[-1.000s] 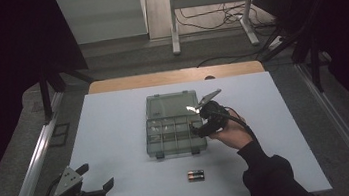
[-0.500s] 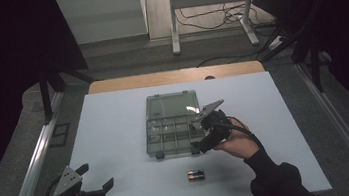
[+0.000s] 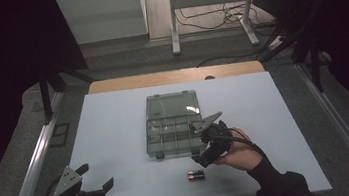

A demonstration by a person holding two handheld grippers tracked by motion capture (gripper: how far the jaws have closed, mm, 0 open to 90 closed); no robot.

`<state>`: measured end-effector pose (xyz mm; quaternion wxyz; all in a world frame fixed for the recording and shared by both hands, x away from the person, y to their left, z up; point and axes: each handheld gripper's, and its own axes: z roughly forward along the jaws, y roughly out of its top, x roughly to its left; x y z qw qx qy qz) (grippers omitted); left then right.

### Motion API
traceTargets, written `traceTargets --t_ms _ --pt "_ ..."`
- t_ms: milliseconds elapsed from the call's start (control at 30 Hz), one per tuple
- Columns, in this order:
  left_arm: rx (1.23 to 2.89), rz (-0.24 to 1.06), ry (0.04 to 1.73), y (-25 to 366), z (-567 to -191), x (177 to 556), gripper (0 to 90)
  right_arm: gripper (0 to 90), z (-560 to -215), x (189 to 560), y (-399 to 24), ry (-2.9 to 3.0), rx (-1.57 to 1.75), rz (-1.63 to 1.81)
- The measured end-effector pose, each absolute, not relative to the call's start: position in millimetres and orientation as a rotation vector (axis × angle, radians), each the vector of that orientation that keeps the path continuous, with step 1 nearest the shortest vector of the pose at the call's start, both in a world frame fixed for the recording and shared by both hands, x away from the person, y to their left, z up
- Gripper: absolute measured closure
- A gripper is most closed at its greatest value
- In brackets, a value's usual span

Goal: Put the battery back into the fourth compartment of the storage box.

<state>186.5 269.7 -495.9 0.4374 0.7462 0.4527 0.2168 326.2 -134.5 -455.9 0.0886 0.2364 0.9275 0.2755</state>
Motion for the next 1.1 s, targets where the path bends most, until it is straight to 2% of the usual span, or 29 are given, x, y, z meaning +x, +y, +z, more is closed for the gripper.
traceTargets --t_ms 67,233,633,1100 --pt "1.856 0.539 1.126 269.7 -495.9 186.6 1.2 0.7 -457.5 321.6 -132.9 2.775 0.694 0.797" --pt "1.856 0.539 1.125 269.5 -495.9 186.6 1.2 10.5 -463.2 310.0 -126.3 2.807 0.634 0.739" --pt "1.864 0.539 1.121 269.6 -495.9 186.6 1.3 42.6 -479.6 303.4 -110.7 2.941 0.514 0.649" --pt "1.868 0.541 1.118 269.2 -495.8 186.6 1.3 68.7 -497.9 308.0 -104.2 3.027 0.436 0.562"
